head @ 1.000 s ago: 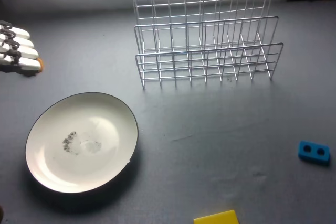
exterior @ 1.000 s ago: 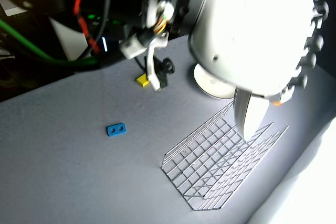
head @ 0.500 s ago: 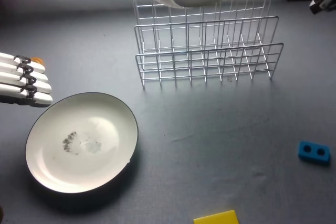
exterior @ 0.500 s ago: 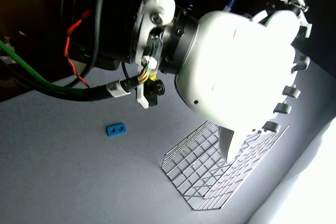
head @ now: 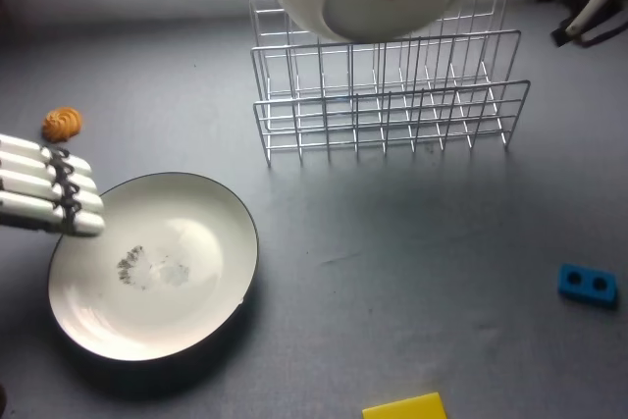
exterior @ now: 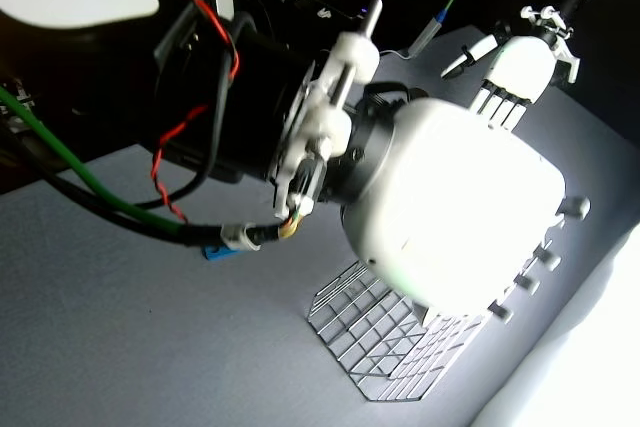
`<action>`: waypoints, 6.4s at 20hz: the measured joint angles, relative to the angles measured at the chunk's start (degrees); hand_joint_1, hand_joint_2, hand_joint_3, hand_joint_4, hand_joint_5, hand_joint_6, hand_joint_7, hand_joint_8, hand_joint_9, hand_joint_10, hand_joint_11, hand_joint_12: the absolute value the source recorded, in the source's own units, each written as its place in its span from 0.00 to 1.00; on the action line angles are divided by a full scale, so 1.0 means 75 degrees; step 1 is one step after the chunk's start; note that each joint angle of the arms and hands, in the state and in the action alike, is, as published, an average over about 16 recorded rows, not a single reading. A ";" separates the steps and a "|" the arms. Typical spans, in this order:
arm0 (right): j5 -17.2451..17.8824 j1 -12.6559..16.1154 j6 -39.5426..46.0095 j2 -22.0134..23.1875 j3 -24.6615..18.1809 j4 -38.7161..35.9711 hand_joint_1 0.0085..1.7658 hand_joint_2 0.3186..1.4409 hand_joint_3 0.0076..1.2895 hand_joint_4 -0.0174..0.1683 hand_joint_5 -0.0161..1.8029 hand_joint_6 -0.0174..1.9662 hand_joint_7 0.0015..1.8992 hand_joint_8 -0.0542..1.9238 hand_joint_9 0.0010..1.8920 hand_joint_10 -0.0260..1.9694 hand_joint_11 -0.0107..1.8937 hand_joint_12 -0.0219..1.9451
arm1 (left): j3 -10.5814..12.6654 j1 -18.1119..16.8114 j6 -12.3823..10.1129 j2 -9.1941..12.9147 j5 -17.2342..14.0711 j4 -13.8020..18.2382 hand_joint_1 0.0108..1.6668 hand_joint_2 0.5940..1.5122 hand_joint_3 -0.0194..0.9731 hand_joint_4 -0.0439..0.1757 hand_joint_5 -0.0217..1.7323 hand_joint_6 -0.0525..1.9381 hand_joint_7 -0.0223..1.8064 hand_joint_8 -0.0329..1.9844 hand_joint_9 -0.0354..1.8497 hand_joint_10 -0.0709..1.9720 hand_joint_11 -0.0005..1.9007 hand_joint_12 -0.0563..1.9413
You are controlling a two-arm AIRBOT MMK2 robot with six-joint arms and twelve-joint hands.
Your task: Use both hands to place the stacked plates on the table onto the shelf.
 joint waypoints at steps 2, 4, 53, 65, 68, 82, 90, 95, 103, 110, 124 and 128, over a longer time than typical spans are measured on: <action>-0.0009 -0.0132 0.0240 -0.0126 0.0203 -0.0001 0.76 0.65 0.01 0.06 0.47 0.54 0.50 0.50 0.51 0.58 0.45 0.66 | -0.0013 0.0048 0.0000 -0.0032 0.0068 0.0027 0.00 0.59 0.04 0.20 0.02 0.03 0.02 0.02 0.03 0.04 0.01 0.03; 0.0007 -0.0254 0.0436 -0.0251 0.0401 -0.0001 0.76 0.65 0.01 0.06 0.47 0.54 0.50 0.50 0.51 0.58 0.45 0.66 | -0.0026 0.0087 0.0000 -0.0058 0.0132 0.0049 0.00 0.59 0.04 0.20 0.02 0.03 0.02 0.02 0.03 0.04 0.01 0.03; 0.1182 0.0067 -0.4908 -0.0451 -0.0649 -0.0041 0.63 0.55 0.01 0.08 0.04 0.02 0.03 0.03 0.02 0.02 0.01 0.02 | -0.0200 0.1065 -0.0021 -0.0169 0.0789 -0.0148 0.00 0.58 0.04 0.20 0.02 0.03 0.00 0.01 0.03 0.05 0.01 0.02; 0.1393 -0.1165 -1.0754 -0.1158 -0.1742 0.2667 0.72 0.55 0.01 0.11 0.02 0.02 0.00 0.03 0.01 0.02 0.01 0.01 | -0.0277 0.1325 -0.0112 -0.0197 0.0920 -0.0262 0.00 0.59 0.04 0.20 0.02 0.02 0.00 0.00 0.04 0.06 0.01 0.03; 0.1331 -0.1506 -1.1839 -0.1416 -0.1713 0.3775 0.74 0.56 0.01 0.11 0.02 0.02 0.00 0.03 0.01 0.02 0.01 0.01 | -0.0286 0.1347 -0.0123 -0.0197 0.0922 -0.0273 0.00 0.60 0.04 0.20 0.02 0.02 0.00 0.00 0.04 0.06 0.01 0.03; 0.0715 -0.2327 -1.2902 -0.2909 -0.0616 0.6056 0.77 0.61 0.01 0.09 0.03 0.02 0.02 0.03 0.02 0.02 0.02 0.06 | -0.0285 0.1351 -0.0152 -0.0202 0.0909 -0.0245 0.00 0.59 0.04 0.19 0.02 0.02 0.00 0.00 0.04 0.06 0.01 0.03; 0.0942 -0.2382 -1.2964 -0.3775 0.0175 0.6130 0.75 0.63 0.01 0.09 0.20 0.06 0.20 0.05 0.20 0.04 0.10 0.38 | -0.0279 0.1305 -0.0164 -0.0210 0.0906 -0.0160 0.00 0.59 0.04 0.18 0.02 0.02 0.00 0.00 0.04 0.06 0.01 0.03; 0.1185 -0.2394 -1.3036 -0.4065 0.0355 0.6130 0.74 0.63 0.01 0.08 0.33 0.16 0.34 0.14 0.38 0.05 0.24 0.56 | -0.0276 0.1253 -0.0181 -0.0212 0.0904 -0.0076 0.00 0.59 0.04 0.17 0.01 0.02 0.00 0.00 0.03 0.06 0.01 0.03; 0.1491 -0.2453 -1.3130 -0.4132 0.0394 0.6144 0.71 0.62 0.01 0.05 0.44 0.32 0.46 0.30 0.57 0.06 0.45 0.60 | -0.0224 0.0775 -0.0289 -0.0225 0.0817 0.0275 0.00 0.59 0.04 0.17 0.01 0.02 0.01 0.01 0.03 0.05 0.01 0.03; 0.1515 -0.2489 -1.3126 -0.3998 0.0276 0.6163 0.70 0.62 0.01 0.07 0.44 0.35 0.46 0.36 0.56 0.13 0.46 0.61 | -0.0161 -0.0208 -0.0529 -0.0125 0.0552 0.0583 0.00 0.59 0.04 0.20 0.02 0.03 0.01 0.01 0.03 0.04 0.01 0.03; 0.1130 -0.2034 -1.3099 -0.2705 -0.1362 0.6648 0.72 0.62 0.01 0.11 0.48 0.39 0.50 0.42 0.55 0.34 0.46 0.61 | -0.0369 -0.2265 -0.1230 0.0550 -0.0149 0.0933 0.00 0.59 0.04 0.22 0.02 0.03 0.02 0.02 0.03 0.04 0.01 0.03; 0.0919 -0.1763 -1.3044 -0.2070 -0.2083 0.6898 0.72 0.62 0.01 0.08 0.50 0.43 0.52 0.43 0.56 0.40 0.47 0.60 | -0.0442 -0.2502 -0.1335 0.0647 -0.0262 0.1021 0.00 0.59 0.04 0.22 0.02 0.03 0.02 0.02 0.03 0.04 0.01 0.03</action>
